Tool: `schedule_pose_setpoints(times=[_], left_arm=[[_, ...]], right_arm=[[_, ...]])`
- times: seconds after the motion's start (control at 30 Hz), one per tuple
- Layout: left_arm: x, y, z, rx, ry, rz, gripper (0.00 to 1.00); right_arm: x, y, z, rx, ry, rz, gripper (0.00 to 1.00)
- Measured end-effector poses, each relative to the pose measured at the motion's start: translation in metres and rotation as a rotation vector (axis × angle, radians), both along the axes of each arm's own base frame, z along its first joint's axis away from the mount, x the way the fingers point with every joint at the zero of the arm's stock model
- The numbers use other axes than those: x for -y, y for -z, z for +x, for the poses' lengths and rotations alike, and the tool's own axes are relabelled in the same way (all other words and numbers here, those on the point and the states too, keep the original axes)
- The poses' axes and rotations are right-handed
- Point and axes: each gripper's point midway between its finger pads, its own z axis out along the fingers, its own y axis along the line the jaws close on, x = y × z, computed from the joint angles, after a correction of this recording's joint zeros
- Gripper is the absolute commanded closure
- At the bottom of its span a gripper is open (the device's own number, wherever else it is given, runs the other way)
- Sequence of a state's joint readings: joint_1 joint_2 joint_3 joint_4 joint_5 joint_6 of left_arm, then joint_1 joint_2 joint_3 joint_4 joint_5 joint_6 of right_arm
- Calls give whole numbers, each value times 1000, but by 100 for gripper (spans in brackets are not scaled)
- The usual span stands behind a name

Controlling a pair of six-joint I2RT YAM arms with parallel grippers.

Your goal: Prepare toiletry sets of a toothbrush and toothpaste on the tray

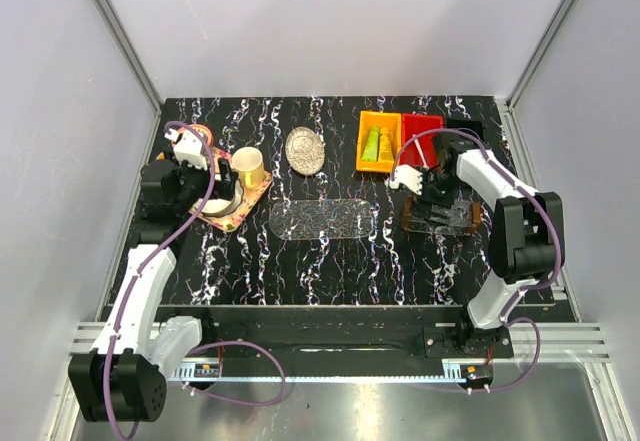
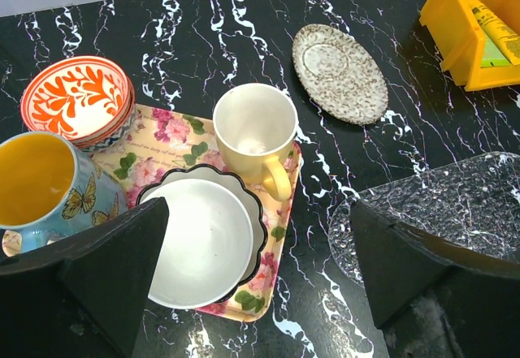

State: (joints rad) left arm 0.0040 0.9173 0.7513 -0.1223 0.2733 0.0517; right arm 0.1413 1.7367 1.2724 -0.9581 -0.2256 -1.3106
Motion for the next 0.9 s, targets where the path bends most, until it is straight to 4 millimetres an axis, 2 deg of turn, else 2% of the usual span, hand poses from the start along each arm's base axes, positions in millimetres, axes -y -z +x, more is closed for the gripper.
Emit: schedule_pose_setpoints(times=[0.1, 0.2, 0.33, 0.47, 0.7, 0.9], left_arm=[[0, 0, 0, -1, -1, 1, 1], [-1, 0, 0, -1, -3, 3, 1], [-1, 1, 0, 0, -4, 6, 1], [-1, 0, 0, 0, -5, 6, 1], [-1, 0, 0, 0, -5, 6, 1], [-1, 1, 0, 0, -5, 7, 1]], right_arm=[[0, 6, 0, 4, 6, 2, 1], [-1, 14, -2, 6, 12, 3, 6], [-1, 21, -5, 3, 24, 5, 24], [-2, 21, -3, 10, 37, 11, 34], [-13, 21, -4, 7, 30, 16, 39], [-33, 13, 1, 33, -2, 29, 42]])
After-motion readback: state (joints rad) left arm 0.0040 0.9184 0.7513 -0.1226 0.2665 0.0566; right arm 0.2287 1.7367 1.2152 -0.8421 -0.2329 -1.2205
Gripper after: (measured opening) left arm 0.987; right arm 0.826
